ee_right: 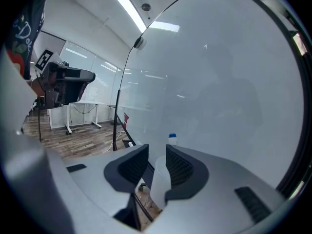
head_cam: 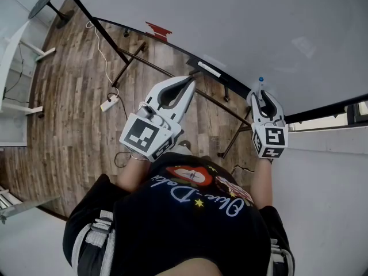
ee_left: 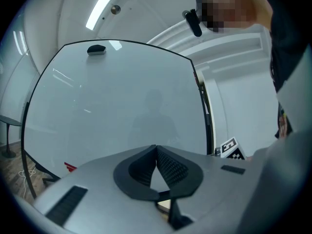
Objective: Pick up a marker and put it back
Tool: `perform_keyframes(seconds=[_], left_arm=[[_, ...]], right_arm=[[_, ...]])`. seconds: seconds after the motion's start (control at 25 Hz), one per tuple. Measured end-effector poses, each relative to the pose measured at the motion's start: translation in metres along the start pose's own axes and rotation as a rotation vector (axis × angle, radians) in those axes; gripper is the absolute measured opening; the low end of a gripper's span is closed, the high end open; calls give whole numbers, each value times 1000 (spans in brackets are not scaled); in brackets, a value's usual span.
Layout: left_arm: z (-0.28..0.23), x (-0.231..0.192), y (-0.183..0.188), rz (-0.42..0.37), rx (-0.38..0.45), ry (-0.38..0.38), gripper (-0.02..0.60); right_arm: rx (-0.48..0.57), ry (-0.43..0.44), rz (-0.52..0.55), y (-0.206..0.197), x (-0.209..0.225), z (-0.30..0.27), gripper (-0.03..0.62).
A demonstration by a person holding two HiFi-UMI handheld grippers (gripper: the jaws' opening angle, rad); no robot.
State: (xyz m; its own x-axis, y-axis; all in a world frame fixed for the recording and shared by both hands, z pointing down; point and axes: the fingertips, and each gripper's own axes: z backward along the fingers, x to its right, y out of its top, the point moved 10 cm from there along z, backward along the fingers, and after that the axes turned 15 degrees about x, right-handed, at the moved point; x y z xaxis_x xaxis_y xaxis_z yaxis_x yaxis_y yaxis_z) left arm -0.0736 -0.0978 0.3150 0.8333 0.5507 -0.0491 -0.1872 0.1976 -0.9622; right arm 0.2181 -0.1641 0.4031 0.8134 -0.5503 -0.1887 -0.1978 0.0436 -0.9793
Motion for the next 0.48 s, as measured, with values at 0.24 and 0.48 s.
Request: perform_keyframes(seconds=[0.24, 0.48], left_arm=[[-1, 0, 0, 0, 4, -8, 3], [-2, 2, -1, 7, 4, -23, 3]], right_arm=[[7, -8, -5, 1, 0, 2, 110], [52, -34, -37, 10, -2, 11, 100]])
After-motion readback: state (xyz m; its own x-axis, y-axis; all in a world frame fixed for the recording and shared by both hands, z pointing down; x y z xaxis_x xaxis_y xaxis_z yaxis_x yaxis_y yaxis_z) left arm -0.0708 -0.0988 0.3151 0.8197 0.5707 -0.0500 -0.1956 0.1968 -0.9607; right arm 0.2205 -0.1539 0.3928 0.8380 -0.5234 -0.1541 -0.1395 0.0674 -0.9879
